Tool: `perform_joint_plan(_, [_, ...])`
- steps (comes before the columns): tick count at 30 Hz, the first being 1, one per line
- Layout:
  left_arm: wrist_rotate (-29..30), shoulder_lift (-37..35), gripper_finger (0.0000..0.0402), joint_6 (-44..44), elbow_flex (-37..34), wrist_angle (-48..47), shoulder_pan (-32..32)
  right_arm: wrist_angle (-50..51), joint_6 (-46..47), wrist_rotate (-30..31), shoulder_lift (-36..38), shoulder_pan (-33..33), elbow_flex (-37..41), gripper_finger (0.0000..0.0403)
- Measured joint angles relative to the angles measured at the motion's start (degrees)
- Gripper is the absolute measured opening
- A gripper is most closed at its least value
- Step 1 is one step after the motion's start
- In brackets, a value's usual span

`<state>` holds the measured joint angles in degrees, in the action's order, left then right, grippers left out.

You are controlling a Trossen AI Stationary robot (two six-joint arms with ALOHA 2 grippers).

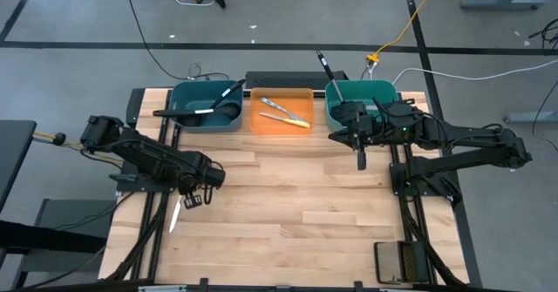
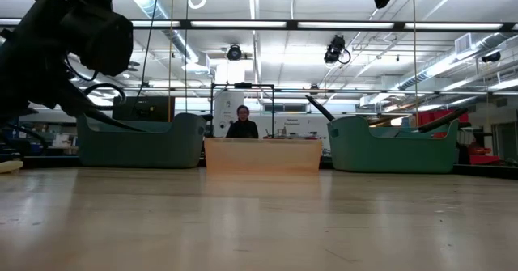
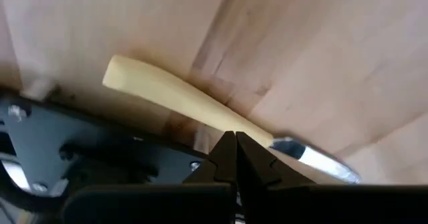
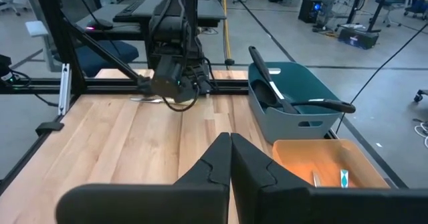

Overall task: Pick & Place Kitchen Items
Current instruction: Put the yellow knife into the orange bin

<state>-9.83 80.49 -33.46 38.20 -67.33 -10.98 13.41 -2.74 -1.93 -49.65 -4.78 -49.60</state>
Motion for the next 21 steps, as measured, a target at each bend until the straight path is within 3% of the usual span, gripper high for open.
perform_joint_plan(12, [4.4, 0.0, 0.0000, -17.1, 0.0, -0.3, 0.0, 0.3, -0.8, 0.0, 0.0, 0.0, 0.0, 0.0007])
perform_joint_plan(21, [9.1, 0.9, 0.0000, -22.8, 0.0, 0.8, 0.0, 0.3, -0.8, -0.1, 0.0, 0.0, 0.0, 0.0007])
